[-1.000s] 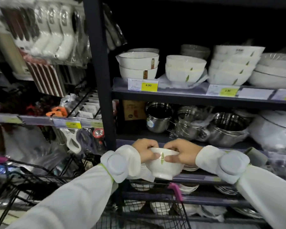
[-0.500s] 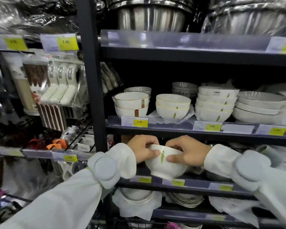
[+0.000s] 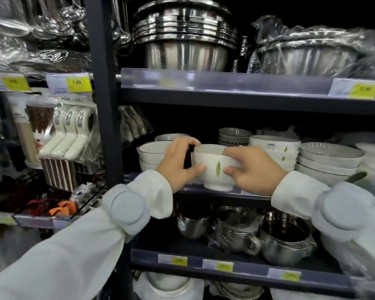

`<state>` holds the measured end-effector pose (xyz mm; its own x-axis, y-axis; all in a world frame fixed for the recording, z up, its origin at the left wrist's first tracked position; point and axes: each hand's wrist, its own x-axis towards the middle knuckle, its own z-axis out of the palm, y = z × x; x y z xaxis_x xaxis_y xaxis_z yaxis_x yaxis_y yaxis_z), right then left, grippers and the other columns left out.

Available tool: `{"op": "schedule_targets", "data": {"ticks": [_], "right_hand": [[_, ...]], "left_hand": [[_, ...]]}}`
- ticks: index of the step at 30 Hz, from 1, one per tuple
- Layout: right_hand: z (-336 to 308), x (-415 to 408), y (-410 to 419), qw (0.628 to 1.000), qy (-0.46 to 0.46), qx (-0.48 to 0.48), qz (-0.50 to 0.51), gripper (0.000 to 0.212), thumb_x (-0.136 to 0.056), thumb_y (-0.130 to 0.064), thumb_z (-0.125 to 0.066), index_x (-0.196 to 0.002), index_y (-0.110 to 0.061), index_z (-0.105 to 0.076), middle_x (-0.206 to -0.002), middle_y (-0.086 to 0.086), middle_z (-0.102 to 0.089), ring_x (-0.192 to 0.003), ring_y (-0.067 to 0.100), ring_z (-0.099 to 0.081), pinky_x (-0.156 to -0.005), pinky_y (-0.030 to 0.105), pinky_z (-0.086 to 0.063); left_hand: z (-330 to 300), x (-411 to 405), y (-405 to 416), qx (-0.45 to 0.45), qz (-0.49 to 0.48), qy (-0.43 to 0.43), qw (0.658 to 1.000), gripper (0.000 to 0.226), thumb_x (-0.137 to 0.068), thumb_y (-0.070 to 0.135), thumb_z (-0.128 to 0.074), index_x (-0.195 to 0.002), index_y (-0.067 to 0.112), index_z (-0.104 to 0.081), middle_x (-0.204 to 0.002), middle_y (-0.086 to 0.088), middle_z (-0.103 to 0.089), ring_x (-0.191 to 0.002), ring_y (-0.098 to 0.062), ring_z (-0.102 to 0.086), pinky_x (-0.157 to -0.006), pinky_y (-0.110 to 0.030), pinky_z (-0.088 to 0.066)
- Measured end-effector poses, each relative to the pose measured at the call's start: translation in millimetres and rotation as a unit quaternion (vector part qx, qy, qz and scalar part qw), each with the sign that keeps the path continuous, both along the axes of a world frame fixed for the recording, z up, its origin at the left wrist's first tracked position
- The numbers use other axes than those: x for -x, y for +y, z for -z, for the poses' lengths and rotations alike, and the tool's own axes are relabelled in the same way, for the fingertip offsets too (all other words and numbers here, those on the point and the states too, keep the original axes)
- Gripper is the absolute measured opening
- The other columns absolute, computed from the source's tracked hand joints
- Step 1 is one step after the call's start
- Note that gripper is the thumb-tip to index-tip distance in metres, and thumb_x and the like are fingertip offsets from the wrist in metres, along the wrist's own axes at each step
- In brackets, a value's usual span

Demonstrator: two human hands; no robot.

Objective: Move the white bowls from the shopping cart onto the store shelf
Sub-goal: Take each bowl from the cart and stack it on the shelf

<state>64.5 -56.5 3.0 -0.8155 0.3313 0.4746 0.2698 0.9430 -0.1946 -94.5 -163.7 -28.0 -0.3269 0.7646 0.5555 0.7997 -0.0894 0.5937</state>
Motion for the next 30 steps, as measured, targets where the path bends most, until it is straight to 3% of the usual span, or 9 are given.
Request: {"op": "schedule_targets", "data": {"ticks": [3, 10, 17, 21, 25, 30], "right_hand": [[-11.4, 1.1, 10.0, 0.998, 0.047, -0.03, -0.001, 0.009, -0.082, -0.02, -0.057, -0.09, -0.021, -0.058, -0.09, 0.007, -0.063, -0.088, 0.03, -0.056, -0.079, 0.041, -0.048], [-29.2, 8.1, 36.0, 0.992, 0.1, -0.072, 0.016, 0.014, -0.079, -0.015, -0.06, -0.093, -0.018, -0.061, -0.079, 0.002, -0.054, -0.083, 0.029, -0.055, -0.074, 0.033, -0.043], [-30.8, 30.5, 65.0, 0.992, 0.094, -0.073, 0.049, 0.022, -0.079, -0.014, -0.06, -0.101, -0.016, -0.062, -0.083, 0.006, -0.053, -0.088, 0.034, -0.056, -0.08, 0.037, -0.046], [-26.9, 40.9, 78.2, 0.993, 0.087, -0.05, 0.06, 0.02, -0.078, -0.013, -0.06, -0.098, -0.017, -0.064, -0.084, 0.008, -0.057, -0.088, 0.033, -0.057, -0.08, 0.036, -0.047], [-14.9, 48.6, 86.3, 0.995, 0.068, -0.025, 0.061, 0.016, -0.078, -0.016, -0.06, -0.093, -0.021, -0.063, -0.08, 0.001, -0.054, -0.086, 0.03, -0.057, -0.078, 0.037, -0.05], [-1.8, 53.0, 92.2, 0.997, 0.053, -0.007, 0.064, 0.015, -0.078, -0.017, -0.059, -0.09, -0.025, -0.062, -0.087, 0.003, -0.063, -0.09, 0.03, -0.059, -0.077, 0.04, -0.052]], "left_hand": [[2.4, 5.1, 9.3, -0.049, -0.082, -0.039, 0.995, 0.055, -0.086, 0.018, -0.061, -0.134, 0.016, -0.035, -0.135, -0.004, -0.034, -0.133, -0.02, -0.029, -0.109, -0.028, -0.024], [18.8, 3.1, 39.1, 0.009, -0.114, -0.096, 0.989, 0.075, -0.082, 0.008, -0.064, -0.144, 0.013, -0.021, -0.148, -0.009, -0.029, -0.138, -0.024, -0.028, -0.112, -0.031, -0.026], [14.5, 4.5, 83.0, 0.051, -0.119, -0.125, 0.984, 0.091, -0.075, 0.02, -0.071, -0.147, 0.013, -0.016, -0.146, -0.011, -0.037, -0.136, -0.028, -0.035, -0.113, -0.04, -0.032], [17.0, 6.3, 99.8, 0.097, -0.125, -0.143, 0.977, 0.107, -0.072, 0.033, -0.076, -0.149, 0.012, -0.004, -0.152, -0.011, -0.026, -0.14, -0.027, -0.027, -0.115, -0.04, -0.028], [22.7, 7.6, 106.2, 0.085, -0.135, -0.148, 0.976, 0.11, -0.073, 0.034, -0.076, -0.149, 0.013, 0.001, -0.154, -0.01, -0.021, -0.142, -0.026, -0.023, -0.116, -0.037, -0.026], [27.1, 8.8, 111.0, 0.059, -0.144, -0.157, 0.975, 0.112, -0.07, 0.034, -0.078, -0.149, 0.013, -0.001, -0.152, -0.01, -0.025, -0.14, -0.027, -0.028, -0.115, -0.038, -0.03]]}}
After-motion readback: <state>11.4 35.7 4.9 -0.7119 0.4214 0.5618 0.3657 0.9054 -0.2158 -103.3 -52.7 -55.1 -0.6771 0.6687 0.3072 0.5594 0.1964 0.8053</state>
